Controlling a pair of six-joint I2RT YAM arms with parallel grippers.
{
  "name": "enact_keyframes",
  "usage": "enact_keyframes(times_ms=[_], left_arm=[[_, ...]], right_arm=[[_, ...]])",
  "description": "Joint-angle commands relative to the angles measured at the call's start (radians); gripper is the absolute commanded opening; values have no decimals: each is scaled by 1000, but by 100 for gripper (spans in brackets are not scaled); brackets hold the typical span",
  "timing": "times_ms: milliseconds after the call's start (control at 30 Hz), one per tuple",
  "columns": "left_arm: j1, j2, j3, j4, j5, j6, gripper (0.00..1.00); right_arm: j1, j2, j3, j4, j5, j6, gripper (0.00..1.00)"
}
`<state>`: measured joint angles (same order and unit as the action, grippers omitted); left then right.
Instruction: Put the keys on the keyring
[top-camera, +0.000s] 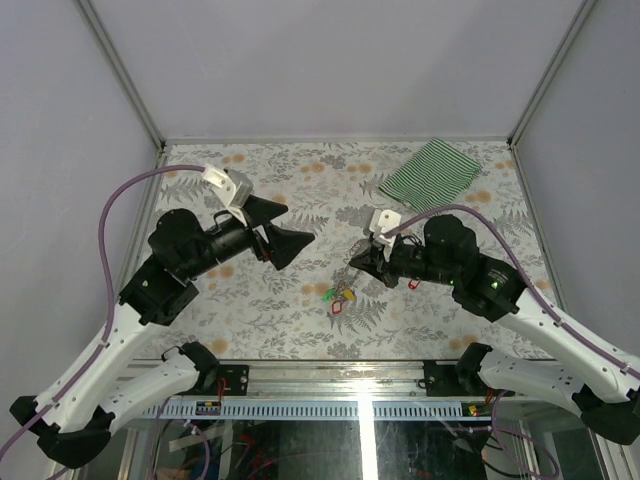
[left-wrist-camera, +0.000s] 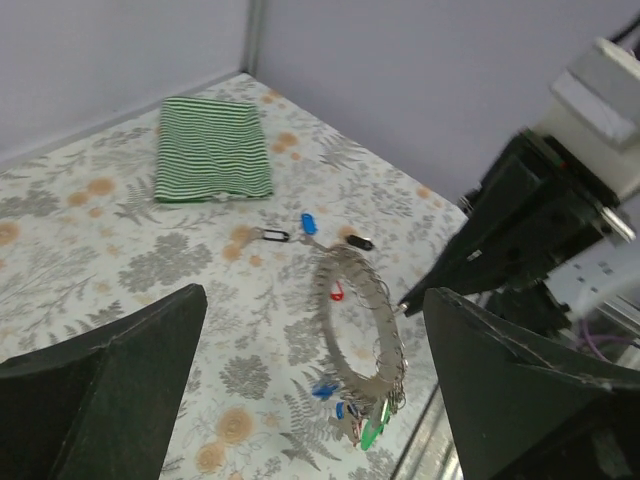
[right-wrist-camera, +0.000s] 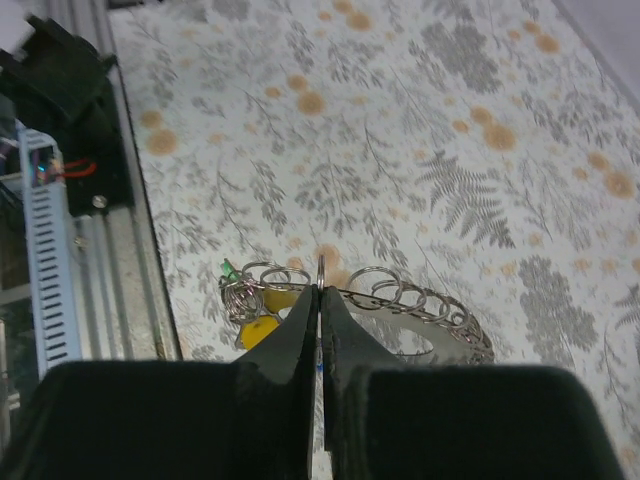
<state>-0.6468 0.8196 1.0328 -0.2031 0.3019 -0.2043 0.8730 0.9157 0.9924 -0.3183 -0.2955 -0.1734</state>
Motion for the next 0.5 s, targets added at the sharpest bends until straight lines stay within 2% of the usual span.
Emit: enact_keyframes(times_ms=[0,133,300,467], left_arm=[[-4,-67,3,52,165,4,90],[-3,-101,17,86,226,25,75],[-4,-80,65,80,353,29,61],[-4,-76,75,99,401,13,59]], right_arm=[[8,-19,112,160,-179,61,0],[7,-15,116,242,-269,107,0],[7,-9,109,376,-354,172,0],[8,-13,84,525,-383,259,0]])
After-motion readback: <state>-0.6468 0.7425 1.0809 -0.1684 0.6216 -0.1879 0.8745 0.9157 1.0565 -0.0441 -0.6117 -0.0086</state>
